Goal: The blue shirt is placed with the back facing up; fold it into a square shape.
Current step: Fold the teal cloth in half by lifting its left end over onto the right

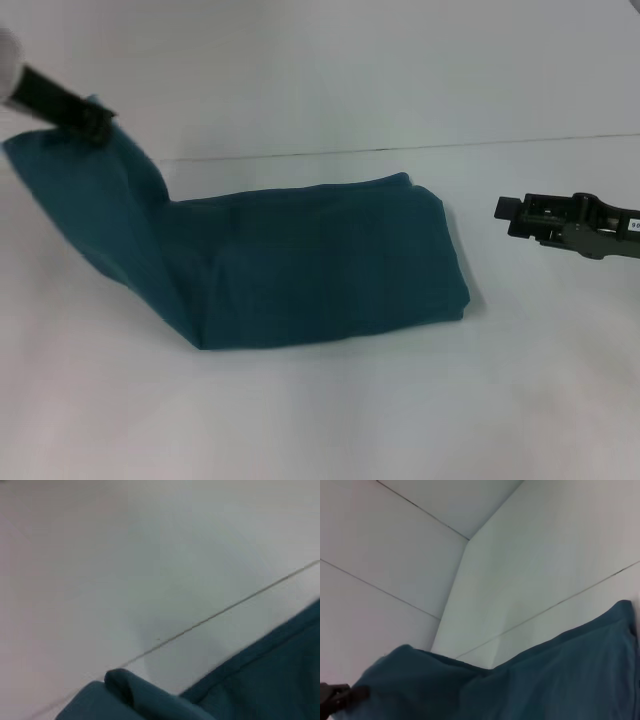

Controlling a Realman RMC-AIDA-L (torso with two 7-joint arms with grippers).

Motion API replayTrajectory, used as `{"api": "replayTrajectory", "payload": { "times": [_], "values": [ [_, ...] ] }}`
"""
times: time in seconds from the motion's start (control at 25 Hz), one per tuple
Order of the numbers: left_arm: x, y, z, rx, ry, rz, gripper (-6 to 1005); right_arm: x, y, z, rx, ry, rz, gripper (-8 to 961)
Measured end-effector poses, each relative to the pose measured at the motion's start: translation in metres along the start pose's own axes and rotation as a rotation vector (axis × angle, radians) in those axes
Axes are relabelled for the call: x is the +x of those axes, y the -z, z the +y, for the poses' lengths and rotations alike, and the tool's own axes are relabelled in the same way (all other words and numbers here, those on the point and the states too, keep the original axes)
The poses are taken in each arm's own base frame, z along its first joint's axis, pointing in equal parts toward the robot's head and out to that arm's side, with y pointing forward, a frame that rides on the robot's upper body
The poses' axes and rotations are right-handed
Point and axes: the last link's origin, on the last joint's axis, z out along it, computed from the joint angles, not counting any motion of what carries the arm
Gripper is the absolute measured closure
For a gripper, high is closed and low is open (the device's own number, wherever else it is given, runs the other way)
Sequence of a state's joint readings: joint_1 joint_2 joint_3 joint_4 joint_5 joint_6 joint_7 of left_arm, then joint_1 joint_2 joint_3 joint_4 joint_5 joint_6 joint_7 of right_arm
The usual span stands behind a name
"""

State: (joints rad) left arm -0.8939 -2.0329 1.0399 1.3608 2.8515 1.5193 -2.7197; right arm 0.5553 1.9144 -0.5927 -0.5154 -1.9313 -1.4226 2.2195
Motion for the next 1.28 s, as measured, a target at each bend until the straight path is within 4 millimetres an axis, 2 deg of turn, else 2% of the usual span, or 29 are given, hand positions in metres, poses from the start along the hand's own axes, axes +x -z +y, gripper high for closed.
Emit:
{"api": "replayTrajectory", "payload": {
  "times": [0.24, 0.56, 0.68, 0.84, 1.28],
  "values": [
    [0.031, 0.005, 0.032, -0.006, -0.132, 0.025, 967, -0.001, -0.002, 0.001, -0.001, 0.002, 0.0, 387],
    [0.058, 0.011, 0.072, -0.038, -0.206, 0.056, 967, -0.001, -0.002, 0.001, -0.002, 0.004, 0.0, 387],
    [0.065, 0.01, 0.082, -0.043, -0.215, 0.064, 967, -0.001, -0.002, 0.001, -0.002, 0.003, 0.0, 387],
    [0.066, 0.003, 0.083, -0.044, -0.213, 0.059, 966, 0.0, -0.003, 0.001, -0.003, -0.003, 0.003, 387],
    [0.059, 0.0, 0.067, -0.027, -0.161, 0.054, 967, 0.001, -0.003, 0.0, -0.003, -0.004, 0.003, 387]
  ]
}}
